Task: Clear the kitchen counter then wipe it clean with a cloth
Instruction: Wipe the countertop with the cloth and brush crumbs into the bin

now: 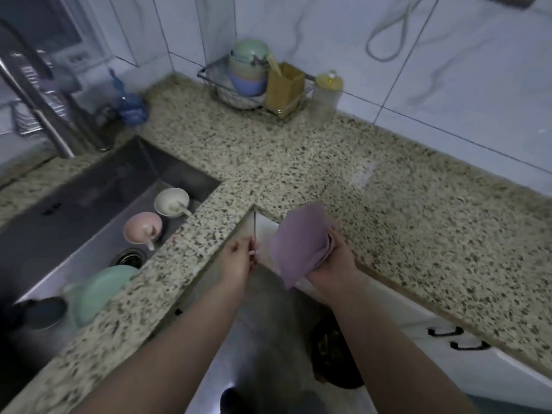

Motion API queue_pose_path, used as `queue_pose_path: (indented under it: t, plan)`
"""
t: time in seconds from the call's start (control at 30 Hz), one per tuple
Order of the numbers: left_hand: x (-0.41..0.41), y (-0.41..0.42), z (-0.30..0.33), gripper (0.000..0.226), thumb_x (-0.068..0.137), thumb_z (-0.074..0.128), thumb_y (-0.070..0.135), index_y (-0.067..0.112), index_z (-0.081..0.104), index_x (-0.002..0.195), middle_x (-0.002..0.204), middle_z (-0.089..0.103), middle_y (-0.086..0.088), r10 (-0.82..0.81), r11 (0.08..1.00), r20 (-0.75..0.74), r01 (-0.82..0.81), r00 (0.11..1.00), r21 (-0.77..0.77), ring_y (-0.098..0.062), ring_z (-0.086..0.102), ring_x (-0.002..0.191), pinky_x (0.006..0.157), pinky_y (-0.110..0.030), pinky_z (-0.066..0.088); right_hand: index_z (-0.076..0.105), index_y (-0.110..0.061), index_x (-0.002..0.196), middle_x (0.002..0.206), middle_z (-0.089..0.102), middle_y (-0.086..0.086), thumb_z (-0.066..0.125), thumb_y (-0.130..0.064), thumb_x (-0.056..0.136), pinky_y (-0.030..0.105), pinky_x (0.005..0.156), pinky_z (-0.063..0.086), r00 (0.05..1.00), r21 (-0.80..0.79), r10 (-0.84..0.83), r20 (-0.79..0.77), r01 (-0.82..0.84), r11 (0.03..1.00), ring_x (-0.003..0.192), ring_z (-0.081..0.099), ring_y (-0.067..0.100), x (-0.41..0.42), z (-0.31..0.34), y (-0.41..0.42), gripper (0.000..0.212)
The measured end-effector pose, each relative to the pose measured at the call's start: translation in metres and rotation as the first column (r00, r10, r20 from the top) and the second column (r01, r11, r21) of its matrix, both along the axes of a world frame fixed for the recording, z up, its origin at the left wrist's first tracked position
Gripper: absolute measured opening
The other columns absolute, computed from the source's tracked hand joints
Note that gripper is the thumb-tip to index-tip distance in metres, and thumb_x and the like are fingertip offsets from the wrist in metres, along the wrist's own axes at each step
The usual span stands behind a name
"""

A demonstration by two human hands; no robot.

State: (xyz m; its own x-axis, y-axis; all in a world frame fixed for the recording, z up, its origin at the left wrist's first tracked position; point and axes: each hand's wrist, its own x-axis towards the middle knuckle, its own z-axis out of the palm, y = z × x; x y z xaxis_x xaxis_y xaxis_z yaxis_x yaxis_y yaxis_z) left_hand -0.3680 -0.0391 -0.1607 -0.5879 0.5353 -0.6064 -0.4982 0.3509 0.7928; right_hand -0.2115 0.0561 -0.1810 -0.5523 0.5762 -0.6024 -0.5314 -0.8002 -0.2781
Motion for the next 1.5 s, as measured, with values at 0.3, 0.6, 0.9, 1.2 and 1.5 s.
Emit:
queue_pose_path:
  t: [0.3, 0.6, 0.9, 1.2, 1.5]
  plan:
    - [-0.099, 0.011, 0.001, 0.033, 0.104, 0.039, 0.021, 0.01, 0.065, 0.087, 0.076, 0.067, -0.003, 0.204, 0.976, -0.043, -0.199, 0.978, 0.087, -0.018, 0.056, 0.06, 0.052, -0.023, 0.043, 0.069, -0.014, 0.092, 0.078, 0.063, 0.003, 0.053, -0.04, 0.099, 0.027, 0.068, 0.051, 0.886, 0.317, 0.023, 0.464, -0.19, 0.929, 0.07, 0.062, 0.015, -0.134, 0.039, 0.062, 0.031]
    - [-0.174, 0.064, -0.066, 0.029, 0.105, 0.038, 0.023, 0.007, 0.062, 0.103, 0.104, 0.066, -0.016, -0.194, 0.953, -0.701, -0.038, 0.686, -0.301, -0.031, 0.059, 0.1, 0.088, -0.04, 0.046, 0.003, -0.025, 0.158, 0.166, -0.007, 0.006, 0.024, -0.053, 0.102, 0.048, 0.123, -0.001, 0.138, -0.084, -0.469, 0.872, -0.903, -0.422, 0.152, -0.013, 0.024, -0.209, -0.073, 0.125, 0.067]
    - [-0.225, 0.134, -0.108, 0.047, 0.103, 0.027, 0.043, 0.013, 0.062, 0.1, 0.098, 0.068, -0.012, -0.582, 0.702, -0.47, 0.117, 0.663, -0.703, -0.033, 0.064, 0.095, 0.085, -0.042, 0.053, 0.016, -0.033, 0.157, 0.165, 0.012, 0.012, 0.029, -0.061, 0.096, 0.064, 0.118, 0.007, 0.32, -0.083, -0.685, 0.654, -0.87, -0.486, 0.152, 0.001, 0.038, -0.266, -0.112, 0.179, 0.068]
    - [-0.218, 0.139, -0.107, 0.039, 0.093, 0.045, 0.041, 0.025, 0.045, 0.058, 0.054, 0.053, 0.004, -0.568, 0.693, -0.651, -0.135, 0.504, -0.709, -0.018, 0.052, 0.04, 0.04, -0.022, 0.042, 0.022, -0.038, 0.155, 0.165, 0.012, 0.009, 0.033, -0.061, 0.095, 0.062, 0.118, 0.008, 0.412, -0.125, -0.643, 0.646, -0.774, -0.621, 0.153, 0.003, 0.034, -0.386, -0.108, 0.265, 0.066]
    - [-0.227, 0.142, -0.104, 0.032, 0.09, 0.041, 0.039, 0.031, 0.03, 0.061, 0.048, 0.031, 0.01, -0.578, 0.671, -0.632, -0.139, 0.516, -0.728, -0.008, 0.034, 0.033, 0.04, -0.015, 0.007, 0.004, -0.048, 0.154, 0.167, -0.003, 0.002, 0.019, -0.066, 0.092, 0.053, 0.122, 0.001, 0.283, -0.198, -0.631, 0.722, -0.789, -0.581, 0.153, -0.007, 0.029, -0.539, -0.099, 0.334, 0.066]
